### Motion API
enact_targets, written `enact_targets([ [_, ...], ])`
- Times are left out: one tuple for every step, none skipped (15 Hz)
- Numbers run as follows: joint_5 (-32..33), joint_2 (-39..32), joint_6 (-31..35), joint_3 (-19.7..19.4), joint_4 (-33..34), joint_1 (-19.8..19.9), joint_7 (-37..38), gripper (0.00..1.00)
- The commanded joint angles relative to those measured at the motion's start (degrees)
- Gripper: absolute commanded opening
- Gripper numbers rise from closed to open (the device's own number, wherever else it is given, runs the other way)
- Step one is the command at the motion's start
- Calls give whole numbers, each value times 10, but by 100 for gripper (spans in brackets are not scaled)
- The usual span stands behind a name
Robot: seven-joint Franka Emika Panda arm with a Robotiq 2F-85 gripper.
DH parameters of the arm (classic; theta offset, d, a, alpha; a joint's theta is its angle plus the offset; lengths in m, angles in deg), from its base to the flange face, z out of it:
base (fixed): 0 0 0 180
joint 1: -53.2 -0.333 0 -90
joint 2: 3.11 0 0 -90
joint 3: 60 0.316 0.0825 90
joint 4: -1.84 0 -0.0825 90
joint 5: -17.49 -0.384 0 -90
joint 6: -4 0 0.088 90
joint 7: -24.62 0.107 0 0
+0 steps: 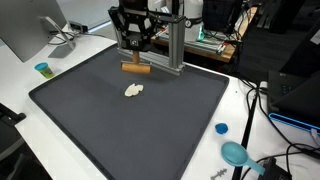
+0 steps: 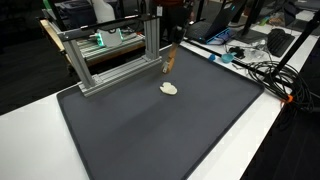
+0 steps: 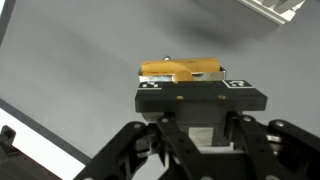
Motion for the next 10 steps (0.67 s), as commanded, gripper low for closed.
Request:
enact_targets([
  [0,-5,-2,1,6,1,-5,47],
  [8,-6,14,1,-2,4,-19,22],
  [25,-11,21,3,-2,2,-44,22],
  [42,-17,16,5,3,0,-74,22],
  [45,-23,11,7,8,-1,-97,22],
  [46,-31,-3,11,16,-2,-123,22],
  [45,-36,-2,14,19,-1,-151,22],
  [40,-43,-2,18,23,1,-181,22],
  [29,-49,4,22,25,4,-214,22],
  [29,-55,3,25,30,6,-244,22],
])
